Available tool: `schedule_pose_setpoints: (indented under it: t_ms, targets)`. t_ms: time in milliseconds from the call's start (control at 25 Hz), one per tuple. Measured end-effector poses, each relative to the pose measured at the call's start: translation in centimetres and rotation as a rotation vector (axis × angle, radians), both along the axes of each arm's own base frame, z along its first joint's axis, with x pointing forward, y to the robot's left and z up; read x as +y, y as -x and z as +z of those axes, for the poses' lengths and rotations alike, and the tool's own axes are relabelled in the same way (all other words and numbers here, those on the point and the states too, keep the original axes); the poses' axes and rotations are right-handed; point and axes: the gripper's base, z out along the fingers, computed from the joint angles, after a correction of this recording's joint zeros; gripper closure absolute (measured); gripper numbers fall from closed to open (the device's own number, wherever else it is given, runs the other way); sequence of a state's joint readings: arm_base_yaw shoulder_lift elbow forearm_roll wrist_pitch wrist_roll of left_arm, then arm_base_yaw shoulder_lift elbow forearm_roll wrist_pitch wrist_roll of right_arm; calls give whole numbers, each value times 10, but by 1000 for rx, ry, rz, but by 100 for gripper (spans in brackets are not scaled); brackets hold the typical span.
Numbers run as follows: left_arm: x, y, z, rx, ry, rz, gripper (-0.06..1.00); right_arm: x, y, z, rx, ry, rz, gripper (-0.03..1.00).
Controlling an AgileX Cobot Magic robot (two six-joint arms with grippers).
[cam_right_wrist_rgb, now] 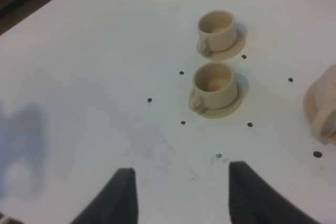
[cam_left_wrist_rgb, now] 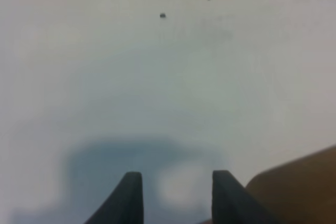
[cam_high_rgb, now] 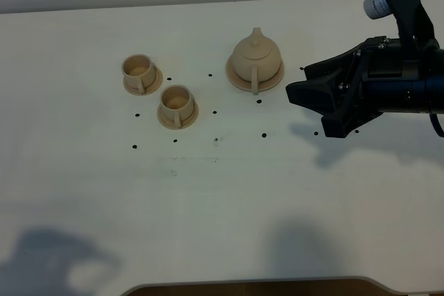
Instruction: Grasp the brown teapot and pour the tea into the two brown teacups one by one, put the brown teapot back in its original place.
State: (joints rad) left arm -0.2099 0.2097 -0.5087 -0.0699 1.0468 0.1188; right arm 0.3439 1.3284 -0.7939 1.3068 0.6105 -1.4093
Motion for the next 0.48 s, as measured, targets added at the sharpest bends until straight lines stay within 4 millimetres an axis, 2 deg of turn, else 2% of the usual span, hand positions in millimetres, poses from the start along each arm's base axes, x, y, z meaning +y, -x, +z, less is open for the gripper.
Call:
schedule_pose_setpoints:
  t_ms: [480]
  targets:
    - [4, 21, 1, -150, 18, 210, 61, 2, 1, 2, 16, -34, 5, 57]
